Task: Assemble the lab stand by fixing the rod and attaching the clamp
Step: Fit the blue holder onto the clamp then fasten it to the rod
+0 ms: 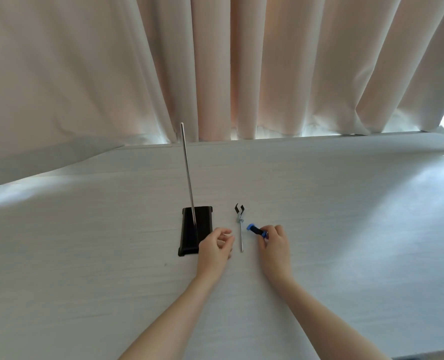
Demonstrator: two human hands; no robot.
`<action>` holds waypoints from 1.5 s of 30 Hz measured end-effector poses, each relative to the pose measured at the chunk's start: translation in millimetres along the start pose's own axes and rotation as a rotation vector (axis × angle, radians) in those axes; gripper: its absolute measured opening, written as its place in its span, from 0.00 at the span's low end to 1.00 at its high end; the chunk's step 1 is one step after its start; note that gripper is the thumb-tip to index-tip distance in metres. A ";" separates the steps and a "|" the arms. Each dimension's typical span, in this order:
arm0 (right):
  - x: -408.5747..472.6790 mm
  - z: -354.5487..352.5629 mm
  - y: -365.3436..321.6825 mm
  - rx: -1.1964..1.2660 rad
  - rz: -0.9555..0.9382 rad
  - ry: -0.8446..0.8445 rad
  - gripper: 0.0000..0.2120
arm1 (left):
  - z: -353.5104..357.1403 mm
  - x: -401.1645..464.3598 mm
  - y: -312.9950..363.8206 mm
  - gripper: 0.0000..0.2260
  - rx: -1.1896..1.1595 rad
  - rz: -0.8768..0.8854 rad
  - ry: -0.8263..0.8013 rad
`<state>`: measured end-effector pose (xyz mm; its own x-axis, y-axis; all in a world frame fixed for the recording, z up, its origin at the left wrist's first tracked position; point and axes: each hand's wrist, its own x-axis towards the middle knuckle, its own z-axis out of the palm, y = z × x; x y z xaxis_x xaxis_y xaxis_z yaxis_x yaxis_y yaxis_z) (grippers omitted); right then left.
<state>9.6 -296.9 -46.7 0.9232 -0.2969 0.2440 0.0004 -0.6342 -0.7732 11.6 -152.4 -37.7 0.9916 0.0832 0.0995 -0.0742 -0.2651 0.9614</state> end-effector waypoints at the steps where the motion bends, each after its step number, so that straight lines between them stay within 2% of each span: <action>1: -1.9 -1.1 -1.5 0.028 -0.043 0.002 0.04 | 1.0 -0.5 -1.0 0.05 -0.033 -0.018 -0.008; 4: -8.2 -0.2 -6.1 0.129 -0.126 -0.101 0.05 | -0.5 -2.5 -2.5 0.10 0.007 0.030 -0.020; 10: -2.8 0.0 -25.1 0.529 0.128 -0.471 0.05 | -12.7 0.2 -0.9 0.10 0.121 0.162 -0.073; 14: 3.8 -2.5 -28.2 0.773 0.281 -0.605 0.08 | -23.1 -1.9 -5.5 0.05 0.148 0.208 -0.076; 18: 8.3 -6.8 -25.5 0.901 0.405 -0.711 0.10 | -22.9 -9.5 -12.8 0.06 0.148 0.206 -0.080; 25: 10.4 -9.2 -20.6 0.932 0.448 -0.778 0.09 | -18.9 -11.2 -18.5 0.12 0.250 0.205 -0.124; 30: 10.8 -7.9 -16.3 0.942 0.473 -0.765 0.08 | -17.8 -8.1 -19.6 0.14 0.271 0.180 -0.127; 36: 10.8 -8.4 -18.0 0.930 0.470 -0.782 0.08 | -16.7 -3.0 -18.5 0.15 0.287 0.121 -0.109; 45: 16.3 -12.1 -24.7 0.842 0.525 -0.887 0.08 | -17.3 -9.1 -19.2 0.14 0.272 0.183 -0.081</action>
<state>20.0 -294.8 -16.5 0.8232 0.3973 -0.4055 -0.4908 0.1391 -0.8601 2.1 -131.5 -52.6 0.9706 -0.0633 0.2324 -0.2312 -0.5157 0.8250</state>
